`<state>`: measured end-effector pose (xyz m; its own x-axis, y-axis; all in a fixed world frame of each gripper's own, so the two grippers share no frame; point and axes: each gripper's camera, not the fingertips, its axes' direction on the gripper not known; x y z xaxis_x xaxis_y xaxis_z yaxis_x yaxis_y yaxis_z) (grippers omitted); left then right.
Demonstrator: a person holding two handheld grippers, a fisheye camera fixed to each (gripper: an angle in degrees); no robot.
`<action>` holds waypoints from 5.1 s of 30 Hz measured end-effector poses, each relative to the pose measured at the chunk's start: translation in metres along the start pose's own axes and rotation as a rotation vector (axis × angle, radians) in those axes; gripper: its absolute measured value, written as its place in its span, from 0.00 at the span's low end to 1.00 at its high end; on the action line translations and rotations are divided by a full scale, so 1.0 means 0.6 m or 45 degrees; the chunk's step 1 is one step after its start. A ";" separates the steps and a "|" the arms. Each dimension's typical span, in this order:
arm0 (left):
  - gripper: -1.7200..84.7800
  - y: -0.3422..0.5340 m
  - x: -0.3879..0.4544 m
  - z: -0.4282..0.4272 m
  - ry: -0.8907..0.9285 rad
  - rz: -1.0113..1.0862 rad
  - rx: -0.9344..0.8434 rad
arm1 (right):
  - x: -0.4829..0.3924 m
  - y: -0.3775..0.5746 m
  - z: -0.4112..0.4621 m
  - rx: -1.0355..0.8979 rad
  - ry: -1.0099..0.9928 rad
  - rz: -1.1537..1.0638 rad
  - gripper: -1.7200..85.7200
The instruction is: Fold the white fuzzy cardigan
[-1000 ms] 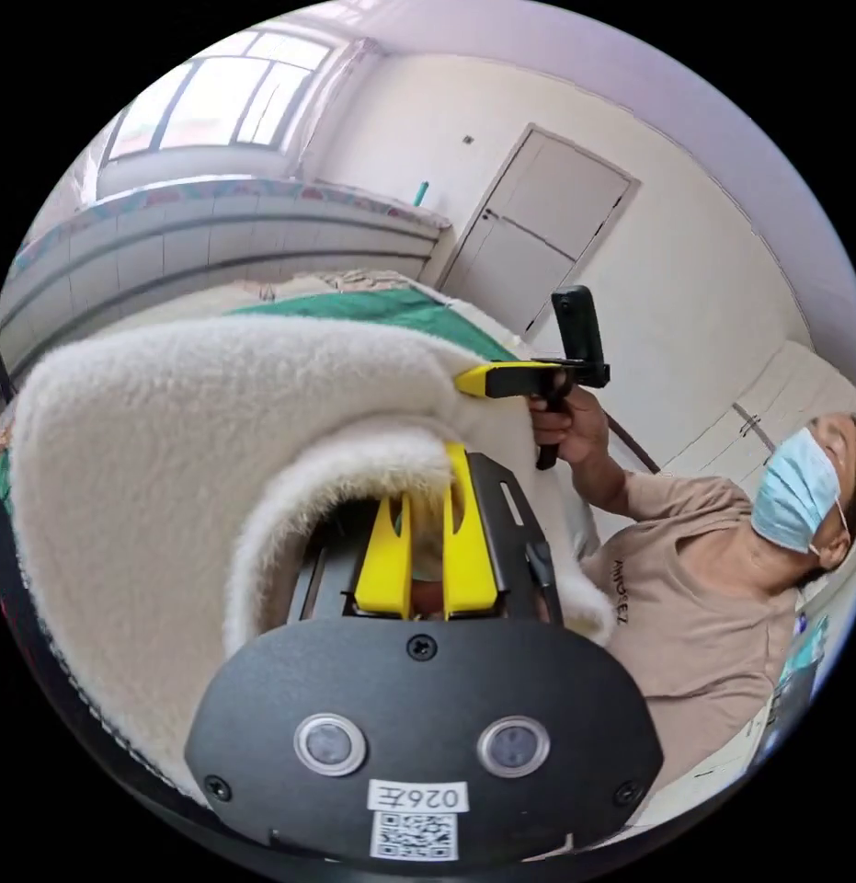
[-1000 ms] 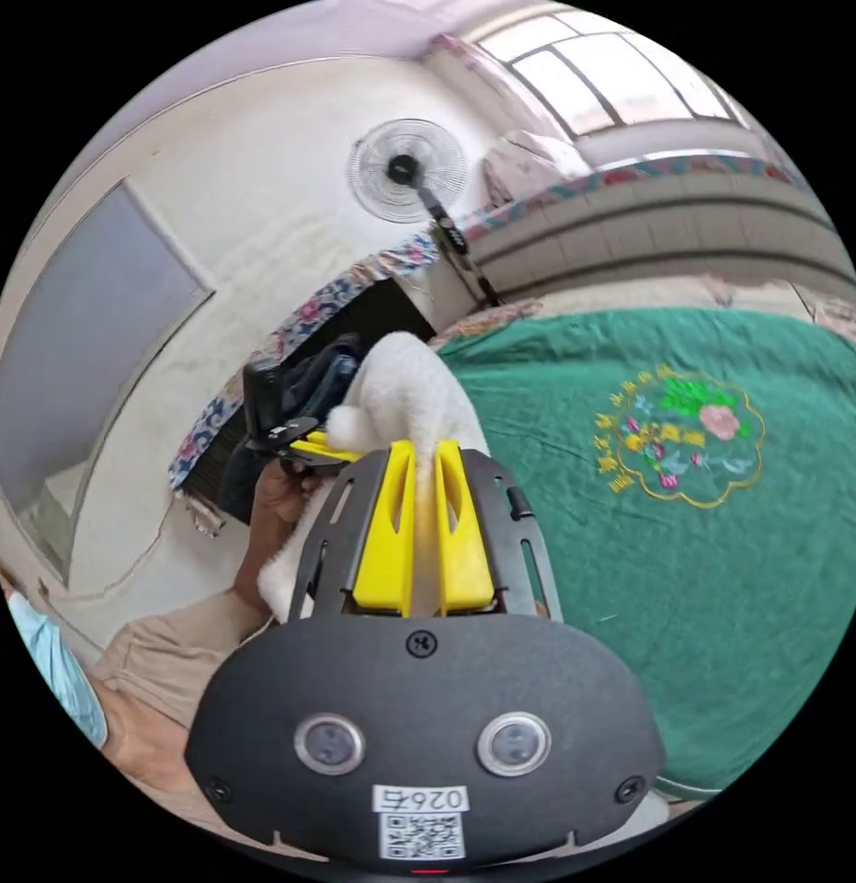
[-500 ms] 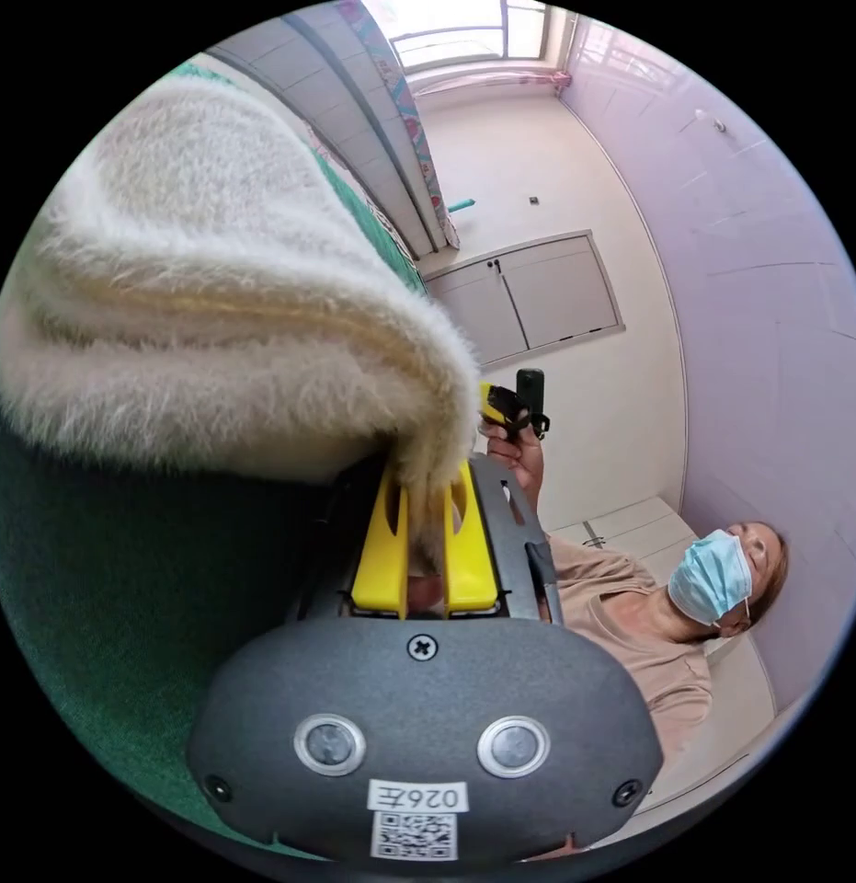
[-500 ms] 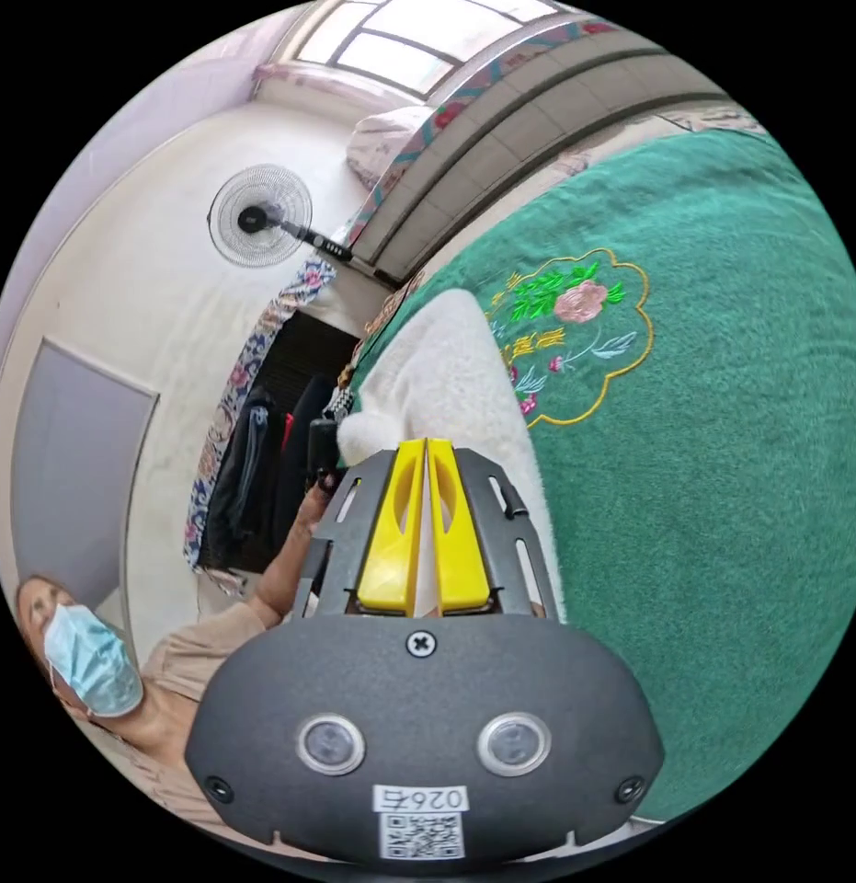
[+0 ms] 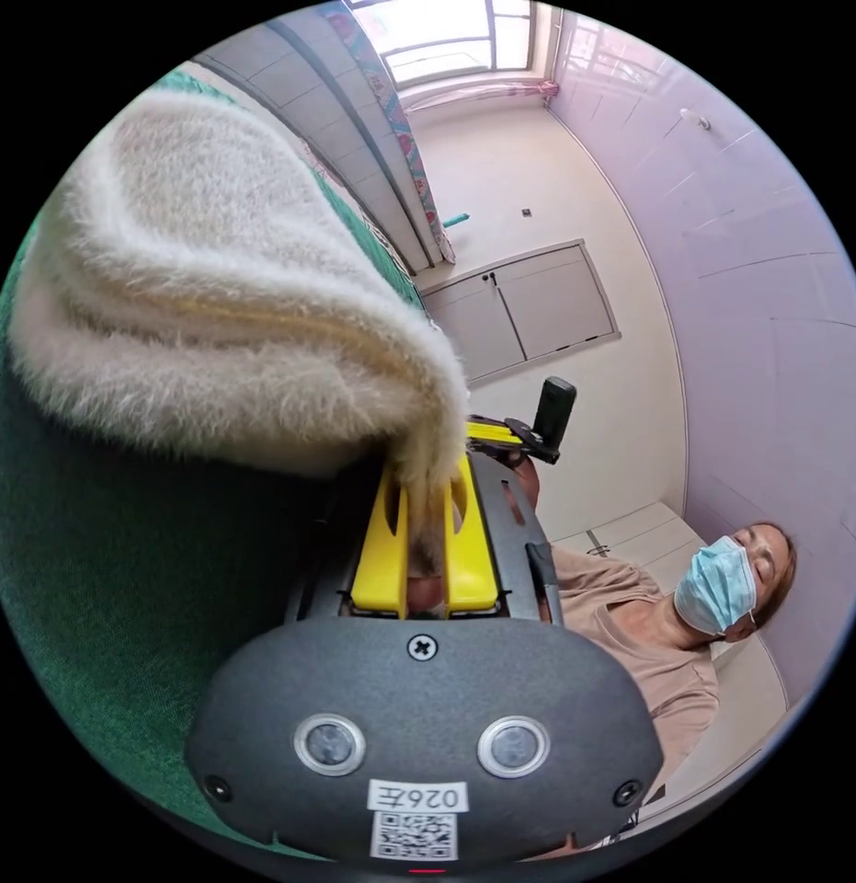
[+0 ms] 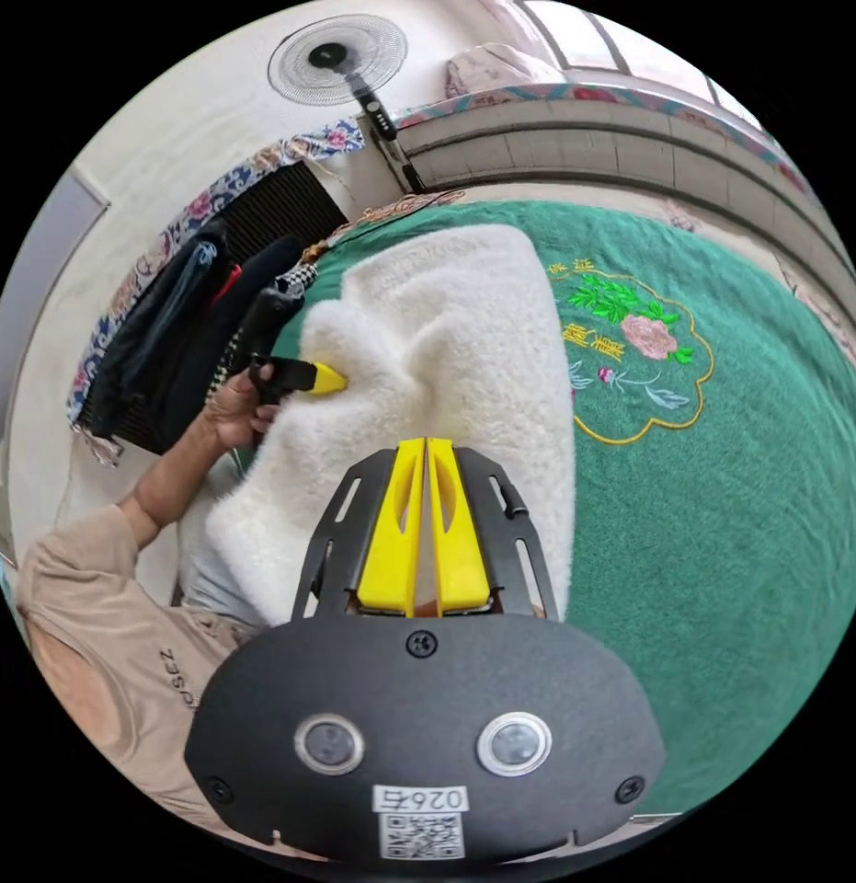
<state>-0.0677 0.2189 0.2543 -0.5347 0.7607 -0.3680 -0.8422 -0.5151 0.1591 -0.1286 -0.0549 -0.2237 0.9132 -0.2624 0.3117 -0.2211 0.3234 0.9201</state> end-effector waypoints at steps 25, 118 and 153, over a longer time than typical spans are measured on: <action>0.08 -0.031 0.359 0.184 -0.679 0.648 -0.125 | -0.093 0.081 -0.613 0.167 0.245 -0.424 0.15; 0.06 -0.268 0.116 -0.069 -0.222 0.210 0.417 | 0.509 -0.083 -0.312 0.048 -0.288 0.417 0.04; 0.23 -0.288 0.245 -0.127 -0.169 0.317 0.329 | 0.129 0.644 -0.431 -0.740 -0.259 -0.801 0.02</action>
<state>0.0045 0.3899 0.1027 -0.7150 0.6782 -0.1695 -0.6658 -0.5868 0.4608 -0.0548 0.2849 0.0948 0.7163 -0.6864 -0.1255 0.5623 0.4614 0.6862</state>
